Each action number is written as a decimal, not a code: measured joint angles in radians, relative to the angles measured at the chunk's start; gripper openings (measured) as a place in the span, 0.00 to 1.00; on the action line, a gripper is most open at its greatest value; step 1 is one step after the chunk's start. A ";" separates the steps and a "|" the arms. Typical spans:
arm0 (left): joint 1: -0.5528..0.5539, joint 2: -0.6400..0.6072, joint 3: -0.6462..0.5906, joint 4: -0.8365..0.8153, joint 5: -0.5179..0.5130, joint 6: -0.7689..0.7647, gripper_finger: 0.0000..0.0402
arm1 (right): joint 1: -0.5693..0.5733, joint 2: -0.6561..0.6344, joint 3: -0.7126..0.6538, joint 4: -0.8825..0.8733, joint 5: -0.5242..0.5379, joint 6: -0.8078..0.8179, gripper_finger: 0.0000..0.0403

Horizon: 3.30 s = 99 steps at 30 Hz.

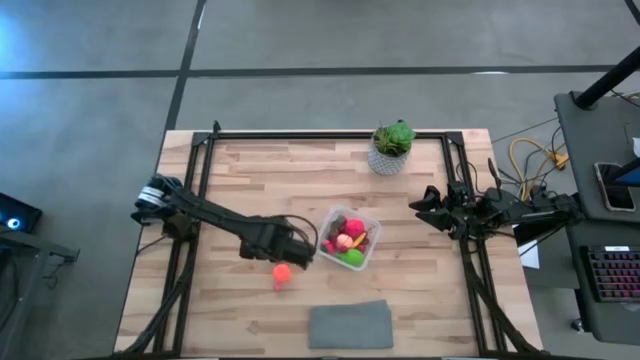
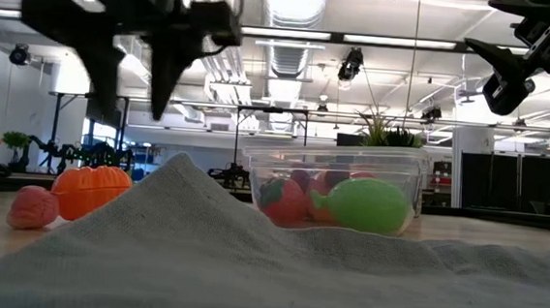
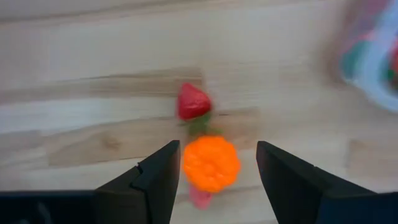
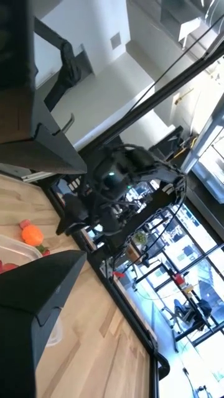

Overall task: Pick and placing Produce into tupperware
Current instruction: Put the red strawberry into the transparent container

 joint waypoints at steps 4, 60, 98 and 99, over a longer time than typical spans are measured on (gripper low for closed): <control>-0.010 0.011 -0.048 -0.009 -0.001 -0.103 0.49 | 0.000 0.000 0.000 0.000 0.000 0.000 0.51; 0.006 0.014 -0.351 0.432 0.004 -0.333 0.49 | 0.000 0.000 0.000 0.000 0.000 0.000 0.51; 0.008 -0.024 -0.109 0.755 -0.435 0.796 0.36 | 0.000 0.001 0.000 0.000 0.000 0.000 0.51; 0.009 -0.021 -0.099 0.829 -0.410 0.950 0.36 | 0.000 0.002 0.000 0.000 0.000 0.000 0.51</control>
